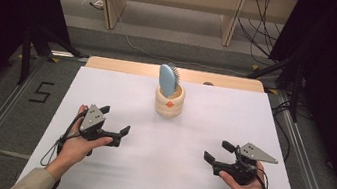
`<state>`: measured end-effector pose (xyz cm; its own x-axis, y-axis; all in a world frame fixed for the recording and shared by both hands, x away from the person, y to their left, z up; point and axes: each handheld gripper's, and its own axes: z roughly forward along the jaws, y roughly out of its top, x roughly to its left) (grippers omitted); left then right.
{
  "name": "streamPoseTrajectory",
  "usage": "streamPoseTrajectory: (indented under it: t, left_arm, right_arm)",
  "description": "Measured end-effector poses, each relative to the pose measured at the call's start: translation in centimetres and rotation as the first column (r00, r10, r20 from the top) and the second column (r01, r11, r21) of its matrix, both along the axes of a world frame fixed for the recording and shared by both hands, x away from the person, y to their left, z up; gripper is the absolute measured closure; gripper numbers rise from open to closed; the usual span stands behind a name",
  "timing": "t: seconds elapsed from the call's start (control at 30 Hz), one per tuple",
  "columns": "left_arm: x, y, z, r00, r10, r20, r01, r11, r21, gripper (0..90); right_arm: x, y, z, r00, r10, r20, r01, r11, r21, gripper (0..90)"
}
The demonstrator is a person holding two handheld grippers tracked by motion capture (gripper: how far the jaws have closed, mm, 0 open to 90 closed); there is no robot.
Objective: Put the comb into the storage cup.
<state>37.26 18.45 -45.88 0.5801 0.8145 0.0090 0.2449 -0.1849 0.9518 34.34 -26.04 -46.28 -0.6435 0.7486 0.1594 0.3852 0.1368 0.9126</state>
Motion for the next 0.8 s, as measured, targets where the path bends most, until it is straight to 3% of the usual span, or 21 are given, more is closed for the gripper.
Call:
streamPoseTrajectory:
  t: [0.3, 0.8]
  left_arm:
    - [-0.4, 1.1, -0.7, 0.9996, 0.028, -0.007, -0.027, 0.9996, 0.011, 1.2]
    - [-0.2, 1.3, -1.4, 0.9989, 0.028, -0.037, -0.028, 0.9996, 0.003, 1.5]
  right_arm:
    - [0.0, 0.0, 0.0, 1.0000, 0.002, 0.002, -0.002, 1.000, -0.001, 16.3]
    - [0.0, 0.0, 0.0, 1.0000, 0.003, 0.004, -0.003, 1.000, -0.001, 16.3]
